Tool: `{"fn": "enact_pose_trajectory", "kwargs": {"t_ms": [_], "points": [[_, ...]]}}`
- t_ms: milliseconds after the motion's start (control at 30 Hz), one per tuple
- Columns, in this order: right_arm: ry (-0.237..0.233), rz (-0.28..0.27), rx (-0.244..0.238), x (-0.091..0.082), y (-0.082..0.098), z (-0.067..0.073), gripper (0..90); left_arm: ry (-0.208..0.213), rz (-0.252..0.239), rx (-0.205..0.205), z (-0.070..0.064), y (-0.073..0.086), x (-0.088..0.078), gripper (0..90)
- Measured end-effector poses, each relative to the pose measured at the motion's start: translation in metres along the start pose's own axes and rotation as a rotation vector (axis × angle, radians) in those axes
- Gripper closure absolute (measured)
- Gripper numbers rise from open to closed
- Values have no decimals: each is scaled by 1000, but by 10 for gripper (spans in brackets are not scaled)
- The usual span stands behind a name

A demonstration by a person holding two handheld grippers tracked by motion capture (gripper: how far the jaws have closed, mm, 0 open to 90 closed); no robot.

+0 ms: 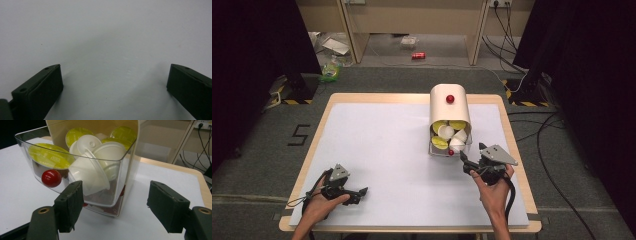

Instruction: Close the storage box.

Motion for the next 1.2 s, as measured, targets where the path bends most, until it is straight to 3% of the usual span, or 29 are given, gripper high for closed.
{"fn": "enact_pose_trajectory", "kwargs": {"t_ms": [1200], "points": [[27, -12, 19, 15, -7, -6, 288, 0, 0, 0, 0, 0, 0, 0]]}}
Point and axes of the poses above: each handheld gripper's, and its own axes: x roughly forward along the jaws, y roughly out of its underside, z roughly to its left, the point moved 6 cm from there along x, roughly forward along the jaws, and after that the axes turned 14 degrees about x, right-handed, at the moved point
